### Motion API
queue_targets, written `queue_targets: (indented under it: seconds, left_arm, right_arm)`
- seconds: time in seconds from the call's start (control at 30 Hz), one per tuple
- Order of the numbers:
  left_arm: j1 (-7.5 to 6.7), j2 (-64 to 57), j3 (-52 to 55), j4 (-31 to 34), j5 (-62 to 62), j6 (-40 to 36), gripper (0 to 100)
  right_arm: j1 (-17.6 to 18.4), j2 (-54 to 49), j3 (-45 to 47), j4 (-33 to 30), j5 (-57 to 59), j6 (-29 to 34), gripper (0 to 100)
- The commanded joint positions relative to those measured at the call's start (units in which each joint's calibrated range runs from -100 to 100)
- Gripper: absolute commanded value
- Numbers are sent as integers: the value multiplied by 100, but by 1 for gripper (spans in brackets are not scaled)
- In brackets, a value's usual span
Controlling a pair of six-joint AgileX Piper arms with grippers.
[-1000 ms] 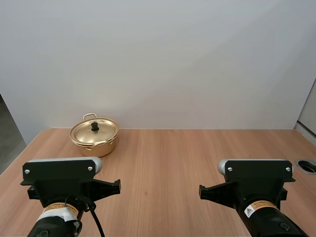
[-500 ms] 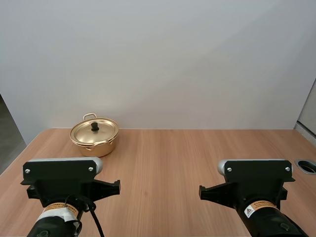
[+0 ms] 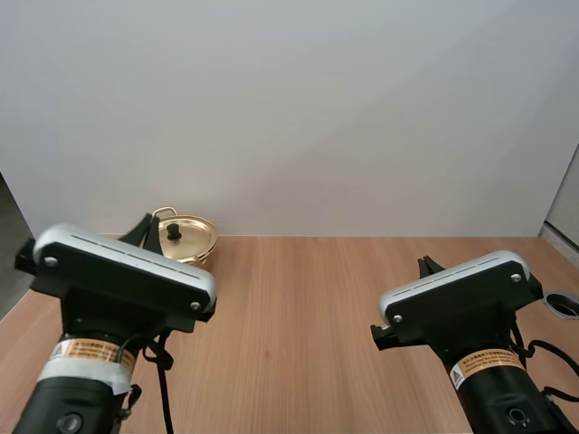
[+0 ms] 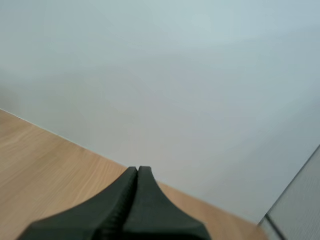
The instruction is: Open the pot, put the car inside, and close it
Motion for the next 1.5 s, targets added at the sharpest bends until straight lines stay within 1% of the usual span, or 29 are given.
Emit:
queue_targets:
  seconds: [0.0, 0.03, 0.07, 0.1, 0.13, 0.17, 0.2, 0.27, 0.33, 0.4, 0.43, 0.47, 0.53, 0.63, 0.7, 0.77, 0.83, 0.9, 0.97, 1.0, 1.03, 1.07, 1.1, 1.13, 1.2, 1.23, 1.27, 1.4, 1.47]
  left_arm:
    - [0, 116, -1042, -258, 1765, -324, 0]
    - [0, 292, -1356, -384, 2181, -382, 0]
    - [0, 570, -1641, -398, 2554, -495, 0]
    - [0, 893, -1915, -398, 2829, -612, 0]
    - [0, 1034, -2026, -398, 2927, -662, 0]
    - [0, 1256, -2202, -398, 3091, -729, 0]
    - [0, 2049, -2867, -414, 3814, -993, 0]
    - [0, 2876, -3646, -467, 4852, -1144, 0]
    - [0, 3574, -4363, -467, 5878, -1176, 0]
    - [0, 4244, -5041, -501, 6654, -1176, 0]
    - [0, 4528, -5389, -532, 6992, -1176, 0]
    - [0, 4771, -5708, -559, 7244, -1142, 0]
    - [0, 5145, -6247, -767, 7536, -919, 0]
    - [0, 5639, -6748, -1465, 8140, -240, 0]
    - [0, 5997, -6850, -1823, 8635, 163, 0]
    - [0, 6347, -6833, -1859, 9064, 192, 0]
    - [0, 6641, -6806, -1787, 9316, 192, 0]
    - [0, 6861, -6806, -1724, 9456, 192, 0]
    - [0, 6975, -6806, -1565, 9446, 192, 0]
    - [0, 7021, -6806, -1503, 9385, 192, 3]
    - [0, 7022, -6806, -1417, 9268, 192, 8]
    - [0, 7042, -6806, -1343, 9168, 192, 16]
    - [0, 7053, -6806, -1253, 9082, 192, 24]
    - [0, 7084, -6806, -1167, 8962, 192, 37]
    - [0, 7152, -6806, -1098, 8788, 192, 68]
    - [0, 7212, -6806, -1098, 8755, 192, 90]
    - [0, 7277, -6806, -1098, 8740, 192, 100]
    - [0, 7550, -6806, -1304, 8718, 180, 100]
    - [0, 7737, -6806, -1549, 8718, 180, 100]
  right_arm:
    - [-33, 0, -669, 1049, -1513, -428, 0]
    - [-50, 0, -1083, 1756, -290, -522, 0]
    - [-58, 83, -1407, 2151, 594, -532, 0]
    - [-58, 356, -1844, 2373, 1580, -473, 0]
    - [-58, 532, -2044, 2476, 1928, -425, 0]
    - [-58, 943, -2372, 2516, 2475, -248, 0]
    - [-64, 1324, -2792, 2445, 2929, -71, 0]
    - [-142, 2109, -3544, 2081, 3933, 372, 0]
    - [-253, 2846, -4331, 1520, 4980, 1059, 0]
    - [-350, 3737, -5103, 825, 6092, 1849, 0]
    - [-377, 4047, -5395, 619, 6551, 2044, 0]
    - [-376, 4428, -5728, 434, 7092, 2108, 0]
    - [-376, 5064, -6217, 339, 8027, 1971, 0]
    - [-376, 5905, -6654, 566, 9385, 1401, 0]
    - [-376, 6312, -6694, 739, 9968, 1161, 0]
    - [-376, 6559, -6694, 805, 10257, 1161, 0]
    - [-376, 6641, -6694, 794, 10257, 1161, 0]
    - [-376, 6641, -6694, 704, 10257, 1161, 0]
    - [-366, 6629, -6694, 473, 10257, 1161, 0]
    - [-358, 6629, -6694, 257, 10257, 1161, 0]
    - [-358, 6629, -6694, 96, 10200, 1161, 0]
    - [-358, 6629, -6694, -112, 10110, 1137, 4]
    - [-358, 6629, -6694, -285, 9987, 1087, 18]
    - [-358, 6629, -6694, -360, 9856, 1033, 33]
    - [-358, 6641, -6694, -395, 9635, 865, 67]
    - [-358, 6641, -6694, -317, 9609, 815, 82]
    - [-358, 6641, -6694, -213, 9533, 788, 100]
    - [-358, 6641, -6694, 59, 9236, 854, 100]
    - [-358, 6641, -6694, 291, 9103, 932, 100]
